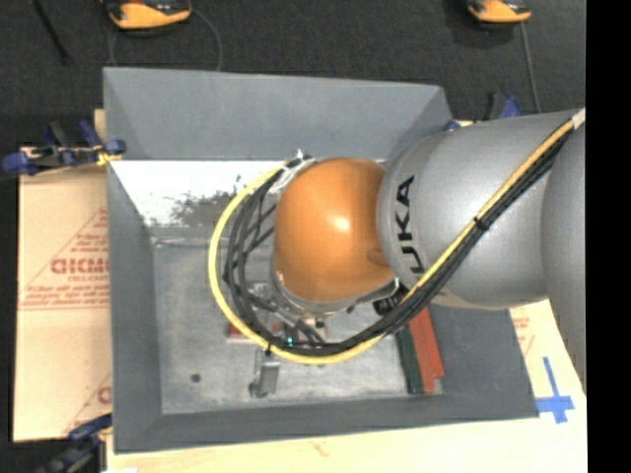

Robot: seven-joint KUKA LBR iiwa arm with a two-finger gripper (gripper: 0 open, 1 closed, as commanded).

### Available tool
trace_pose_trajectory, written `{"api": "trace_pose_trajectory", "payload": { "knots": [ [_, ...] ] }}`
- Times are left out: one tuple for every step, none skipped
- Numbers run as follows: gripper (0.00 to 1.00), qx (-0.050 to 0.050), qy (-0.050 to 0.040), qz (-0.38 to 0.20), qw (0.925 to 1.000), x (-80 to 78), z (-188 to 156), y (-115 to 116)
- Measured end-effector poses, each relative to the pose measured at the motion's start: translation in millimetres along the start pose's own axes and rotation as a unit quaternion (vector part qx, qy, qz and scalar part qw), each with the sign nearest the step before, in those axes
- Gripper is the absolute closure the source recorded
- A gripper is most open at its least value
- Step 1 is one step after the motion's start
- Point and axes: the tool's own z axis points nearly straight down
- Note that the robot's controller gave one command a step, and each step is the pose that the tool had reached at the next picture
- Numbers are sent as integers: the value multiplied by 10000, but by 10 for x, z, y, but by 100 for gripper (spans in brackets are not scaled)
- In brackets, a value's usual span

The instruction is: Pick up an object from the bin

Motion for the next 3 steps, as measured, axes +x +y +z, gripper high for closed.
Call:
{"api": "trace_pose_trajectory", "payload": {
  "knots": [
    [0,3,-56,-1107,9938,-342,1244,-613],
    [0,9,-75,-907,9959,-1199,1212,-781],
    [100,-6,-47,-899,9959,-1171,1216,-761]
  ]
}}
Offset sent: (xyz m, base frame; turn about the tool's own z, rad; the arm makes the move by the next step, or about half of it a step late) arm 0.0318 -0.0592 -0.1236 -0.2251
